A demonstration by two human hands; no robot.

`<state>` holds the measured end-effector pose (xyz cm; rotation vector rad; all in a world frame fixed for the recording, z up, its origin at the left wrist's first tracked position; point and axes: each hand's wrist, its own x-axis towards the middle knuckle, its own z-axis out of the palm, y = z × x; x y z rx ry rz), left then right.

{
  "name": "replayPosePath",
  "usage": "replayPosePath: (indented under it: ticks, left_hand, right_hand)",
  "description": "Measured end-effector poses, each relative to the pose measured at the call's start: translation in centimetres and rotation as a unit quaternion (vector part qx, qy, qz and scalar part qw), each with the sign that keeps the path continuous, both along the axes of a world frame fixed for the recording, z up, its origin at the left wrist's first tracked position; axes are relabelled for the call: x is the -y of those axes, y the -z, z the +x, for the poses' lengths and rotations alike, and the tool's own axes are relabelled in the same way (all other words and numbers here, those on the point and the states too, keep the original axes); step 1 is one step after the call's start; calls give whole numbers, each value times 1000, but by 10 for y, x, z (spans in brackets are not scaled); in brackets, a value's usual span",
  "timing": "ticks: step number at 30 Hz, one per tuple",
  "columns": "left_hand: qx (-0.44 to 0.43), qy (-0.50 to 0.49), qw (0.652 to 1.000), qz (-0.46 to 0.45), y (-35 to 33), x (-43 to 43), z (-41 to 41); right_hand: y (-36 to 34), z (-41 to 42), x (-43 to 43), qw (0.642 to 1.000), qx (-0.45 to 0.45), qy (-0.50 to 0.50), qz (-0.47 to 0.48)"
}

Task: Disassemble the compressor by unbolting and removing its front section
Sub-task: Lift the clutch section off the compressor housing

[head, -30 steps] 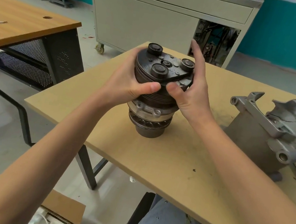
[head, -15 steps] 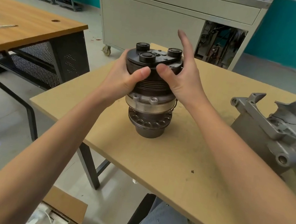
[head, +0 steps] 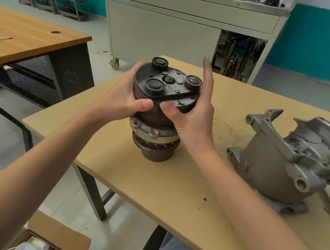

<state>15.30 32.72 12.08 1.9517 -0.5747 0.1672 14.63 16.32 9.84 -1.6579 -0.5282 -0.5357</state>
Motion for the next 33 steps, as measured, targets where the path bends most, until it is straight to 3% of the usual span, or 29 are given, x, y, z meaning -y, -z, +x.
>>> replayPosePath:
  ticks: [21,29,33]
  left_hand:
    - [8,-61,990,-130,25,14,-6]
    - [-24,16,998,-56,11,5,31]
    - [-37,39,998,-44,10,4,46]
  right_hand:
    - [-9,21,7,995,-41,-40,-78]
    - [1,29,-4,995,-44,74,-55]
    - [0,40,-1,994,-30,82,-68]
